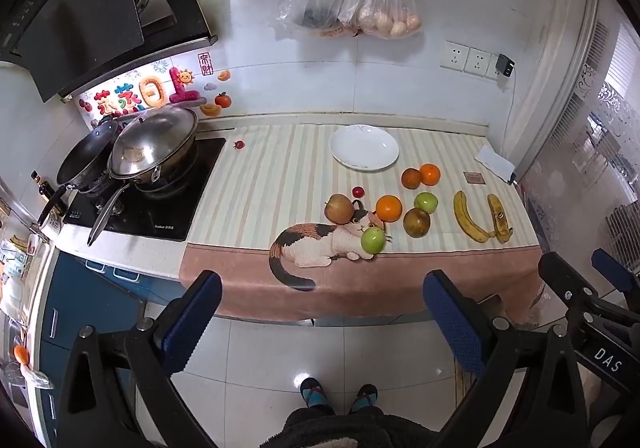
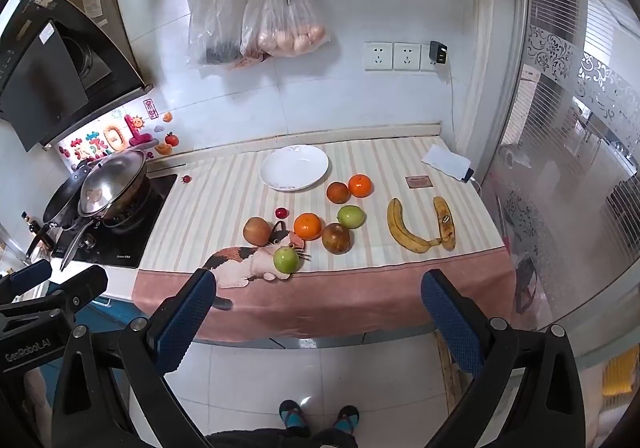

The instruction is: Organize fruits

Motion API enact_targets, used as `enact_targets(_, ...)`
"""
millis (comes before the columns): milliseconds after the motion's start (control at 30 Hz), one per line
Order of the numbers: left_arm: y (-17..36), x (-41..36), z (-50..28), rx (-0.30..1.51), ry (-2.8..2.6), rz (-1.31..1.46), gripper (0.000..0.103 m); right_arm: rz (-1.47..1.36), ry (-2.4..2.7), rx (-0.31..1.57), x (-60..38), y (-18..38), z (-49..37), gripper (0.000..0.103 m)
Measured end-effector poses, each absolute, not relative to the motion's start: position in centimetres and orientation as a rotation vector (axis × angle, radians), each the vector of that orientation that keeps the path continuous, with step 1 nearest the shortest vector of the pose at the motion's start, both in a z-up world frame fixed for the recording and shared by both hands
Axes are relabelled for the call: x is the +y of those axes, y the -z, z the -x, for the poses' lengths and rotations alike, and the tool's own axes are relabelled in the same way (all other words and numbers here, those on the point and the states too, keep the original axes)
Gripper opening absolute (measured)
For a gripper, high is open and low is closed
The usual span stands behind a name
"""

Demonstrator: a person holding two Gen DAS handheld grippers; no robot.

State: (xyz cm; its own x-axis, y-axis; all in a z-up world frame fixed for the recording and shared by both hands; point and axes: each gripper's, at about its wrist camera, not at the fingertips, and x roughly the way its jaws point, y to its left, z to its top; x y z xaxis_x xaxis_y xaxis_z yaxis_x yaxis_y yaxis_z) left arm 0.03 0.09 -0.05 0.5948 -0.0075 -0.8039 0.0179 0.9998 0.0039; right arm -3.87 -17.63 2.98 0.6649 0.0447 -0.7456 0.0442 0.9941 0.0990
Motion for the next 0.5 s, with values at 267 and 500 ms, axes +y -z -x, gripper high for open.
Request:
enact_targets(267, -0.49, 0.02, -0.57, 0.936, 0.013, -0.008, 0.103, -0.107, -0.007, 0.847, -17.82, -2.12, 2.99, 0.103)
enact_targets(500, -0.03, 0.15, -0.65, 0.937, 0.013, -0.007, 0.103, -0.095, -0.013, 0.852, -17.37, -2.35, 2.87, 0.103)
